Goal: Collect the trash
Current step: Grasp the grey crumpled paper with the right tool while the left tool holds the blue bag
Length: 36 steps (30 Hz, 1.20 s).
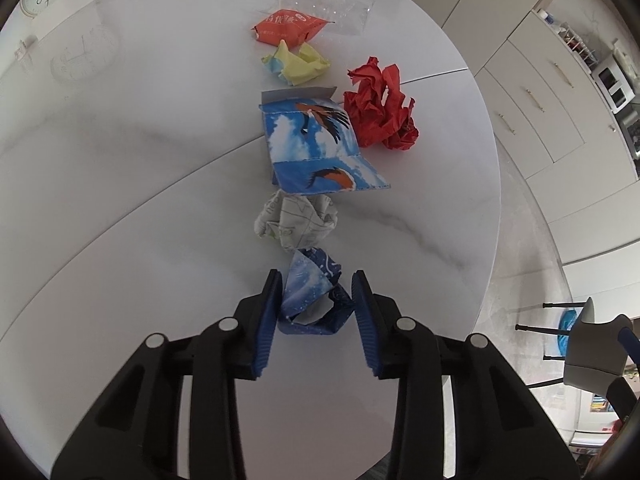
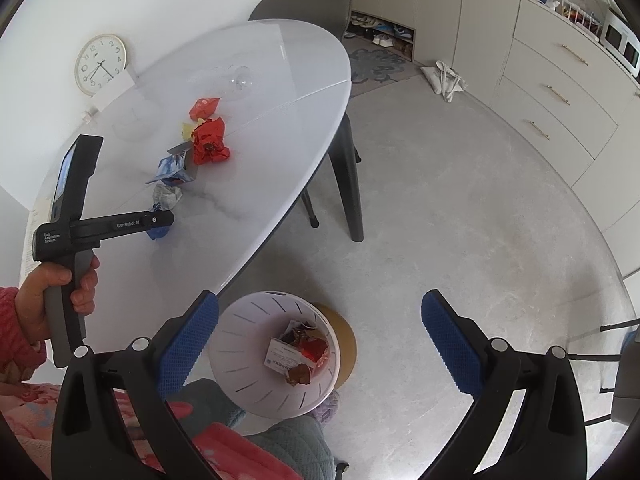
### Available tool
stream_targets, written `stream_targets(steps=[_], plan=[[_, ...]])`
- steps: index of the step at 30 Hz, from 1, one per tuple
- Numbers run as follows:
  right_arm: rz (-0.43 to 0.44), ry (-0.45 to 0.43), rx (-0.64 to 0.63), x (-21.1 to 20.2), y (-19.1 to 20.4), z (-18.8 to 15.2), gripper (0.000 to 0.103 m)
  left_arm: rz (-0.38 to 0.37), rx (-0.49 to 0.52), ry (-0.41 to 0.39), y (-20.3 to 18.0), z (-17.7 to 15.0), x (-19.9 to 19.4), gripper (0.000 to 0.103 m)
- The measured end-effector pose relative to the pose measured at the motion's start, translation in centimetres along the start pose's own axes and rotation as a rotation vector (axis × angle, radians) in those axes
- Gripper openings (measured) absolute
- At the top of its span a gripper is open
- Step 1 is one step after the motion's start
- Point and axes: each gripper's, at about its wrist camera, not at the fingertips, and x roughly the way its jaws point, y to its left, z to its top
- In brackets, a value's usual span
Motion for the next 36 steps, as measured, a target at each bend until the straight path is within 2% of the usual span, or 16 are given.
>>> stream_targets(steps=[7, 16, 21, 25, 28, 33, 36], plan=[[0.044, -0.002, -0.059, 1.6, 3.3, 1.4, 0.101, -0.020, 0.001, 0.001, 1.9, -0.6, -2.3, 0.035], [0.146, 0.007, -0.146, 8.9, 13.0, 4.4, 0.100, 0.002, 0.023, -0.032, 7.8, -2.4, -8.5, 0.035], [0.090, -0.022, -0.107, 13.5, 17.0, 5.4, 0.100, 0.016, 0.018, -0.050, 11.7, -3.9, -11.1, 0.035], [0.074, -0.034, -0.010, 15.4, 17.7, 6.0, 0.095, 0.045, 0.046, -0.057, 13.7, -4.1, -11.6, 0.036], [0.049, -0.048, 0.014, 16.2, 18.3, 6.5, 0.094, 0.047, 0.066, -0.056, 15.0, -4.0, -11.7, 0.036], [-0.009, -0.047, 0.020, 17.1, 19.0, 6.8, 0.082, 0.030, 0.103, -0.040, 15.9, -3.6, -11.2, 0.036], [-0.065, -0.051, 0.001, 17.0, 19.4, 6.8, 0.068, 0.016, 0.122, -0.035, 16.0, -3.3, -11.0, 0.036]])
